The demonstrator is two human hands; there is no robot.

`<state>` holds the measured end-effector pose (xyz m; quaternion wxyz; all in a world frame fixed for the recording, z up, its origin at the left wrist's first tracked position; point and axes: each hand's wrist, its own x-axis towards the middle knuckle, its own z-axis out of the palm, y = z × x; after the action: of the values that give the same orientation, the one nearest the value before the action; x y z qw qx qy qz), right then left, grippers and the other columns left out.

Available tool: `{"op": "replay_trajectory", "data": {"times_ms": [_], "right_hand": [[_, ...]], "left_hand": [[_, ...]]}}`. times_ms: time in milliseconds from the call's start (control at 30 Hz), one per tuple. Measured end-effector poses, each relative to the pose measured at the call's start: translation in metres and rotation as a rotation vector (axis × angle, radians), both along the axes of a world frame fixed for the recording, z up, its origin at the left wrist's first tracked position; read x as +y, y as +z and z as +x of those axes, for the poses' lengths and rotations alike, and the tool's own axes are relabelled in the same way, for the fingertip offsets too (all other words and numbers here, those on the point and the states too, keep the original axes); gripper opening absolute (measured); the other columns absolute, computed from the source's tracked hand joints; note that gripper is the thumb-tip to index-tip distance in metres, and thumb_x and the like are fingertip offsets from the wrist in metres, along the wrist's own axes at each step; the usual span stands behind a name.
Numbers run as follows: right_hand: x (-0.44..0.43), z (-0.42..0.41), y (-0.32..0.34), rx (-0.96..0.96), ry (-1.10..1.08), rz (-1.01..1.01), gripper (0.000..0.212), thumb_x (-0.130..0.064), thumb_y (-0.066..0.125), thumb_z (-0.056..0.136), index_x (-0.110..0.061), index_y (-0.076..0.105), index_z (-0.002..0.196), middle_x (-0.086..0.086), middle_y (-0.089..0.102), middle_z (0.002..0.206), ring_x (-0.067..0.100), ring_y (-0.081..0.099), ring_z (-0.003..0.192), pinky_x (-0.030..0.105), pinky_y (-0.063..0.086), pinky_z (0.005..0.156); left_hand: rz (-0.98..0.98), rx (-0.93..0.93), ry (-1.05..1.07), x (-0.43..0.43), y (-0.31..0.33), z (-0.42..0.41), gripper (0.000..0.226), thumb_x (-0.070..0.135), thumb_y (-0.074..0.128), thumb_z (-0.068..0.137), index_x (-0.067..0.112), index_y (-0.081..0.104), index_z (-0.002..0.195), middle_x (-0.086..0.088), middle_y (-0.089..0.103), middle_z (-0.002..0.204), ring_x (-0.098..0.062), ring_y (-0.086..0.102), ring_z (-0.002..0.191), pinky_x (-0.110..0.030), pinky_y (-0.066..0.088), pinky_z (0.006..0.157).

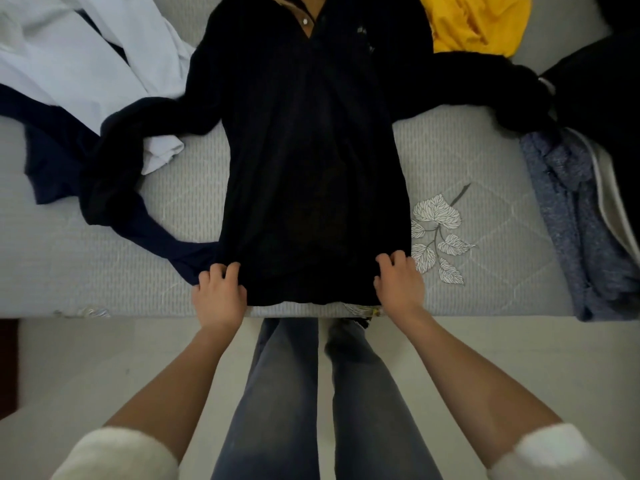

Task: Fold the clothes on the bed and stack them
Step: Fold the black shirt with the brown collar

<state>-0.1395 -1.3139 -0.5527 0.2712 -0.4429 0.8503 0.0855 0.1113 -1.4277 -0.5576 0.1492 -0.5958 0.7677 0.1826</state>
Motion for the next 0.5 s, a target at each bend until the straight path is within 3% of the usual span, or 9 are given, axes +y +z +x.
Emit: {"op": "replay_trajectory", "data": {"times_ms": [100, 233, 333, 433, 500], "right_hand": [[0.008, -0.013, -0.003, -0.043, -0.133, -0.110, 0.026, -0.006, 0.046, 0.090, -0.001, 0.058, 0.113, 0.019, 0.055, 0.111, 0.035, 0.052, 0.099, 0.036, 0.041, 0.071], [0.042, -0.037, 0.009, -0.095, -0.325, -0.382, 0.017, 0.005, 0.051, 0.084, 0.006, 0.064, 0.094, 0.026, 0.057, 0.097, 0.039, 0.059, 0.079, 0.034, 0.042, 0.065], [0.074, -0.059, 0.022, -0.022, -0.366, -0.524, 0.029, -0.012, 0.042, 0.080, 0.007, 0.064, 0.081, 0.026, 0.056, 0.085, 0.021, 0.051, 0.073, 0.026, 0.032, 0.060], [0.103, -0.069, 0.025, 0.046, -0.310, -0.427, 0.036, -0.020, 0.038, 0.079, 0.003, 0.064, 0.080, 0.020, 0.059, 0.083, 0.016, 0.046, 0.075, 0.026, 0.037, 0.058], [0.116, -0.071, 0.018, 0.039, -0.244, -0.288, 0.026, -0.016, 0.044, 0.078, 0.000, 0.065, 0.079, 0.018, 0.059, 0.084, 0.029, 0.054, 0.081, 0.034, 0.046, 0.060]], "left_hand": [[0.025, 0.093, 0.053, -0.011, 0.003, 0.005, 0.025, -0.001, 0.056, 0.084, -0.004, 0.064, 0.107, -0.027, 0.060, 0.097, -0.041, 0.056, 0.086, -0.043, 0.044, 0.063], [-0.010, 0.250, 0.331, -0.016, 0.025, 0.017, 0.024, 0.006, 0.050, 0.090, -0.001, 0.060, 0.111, -0.019, 0.061, 0.104, -0.034, 0.059, 0.090, -0.033, 0.039, 0.072], [-0.001, 0.385, 0.531, -0.011, 0.046, 0.036, 0.020, 0.002, 0.052, 0.088, -0.002, 0.060, 0.106, -0.016, 0.062, 0.098, -0.025, 0.056, 0.086, -0.030, 0.039, 0.079], [0.054, 0.371, 0.660, -0.004, 0.045, 0.058, 0.018, 0.000, 0.052, 0.088, -0.003, 0.059, 0.105, -0.013, 0.061, 0.095, -0.022, 0.053, 0.086, -0.030, 0.037, 0.080], [0.143, 0.295, 0.647, 0.003, 0.033, 0.069, 0.018, 0.000, 0.051, 0.089, -0.003, 0.058, 0.105, -0.016, 0.062, 0.097, -0.028, 0.056, 0.088, -0.032, 0.038, 0.078]]}}
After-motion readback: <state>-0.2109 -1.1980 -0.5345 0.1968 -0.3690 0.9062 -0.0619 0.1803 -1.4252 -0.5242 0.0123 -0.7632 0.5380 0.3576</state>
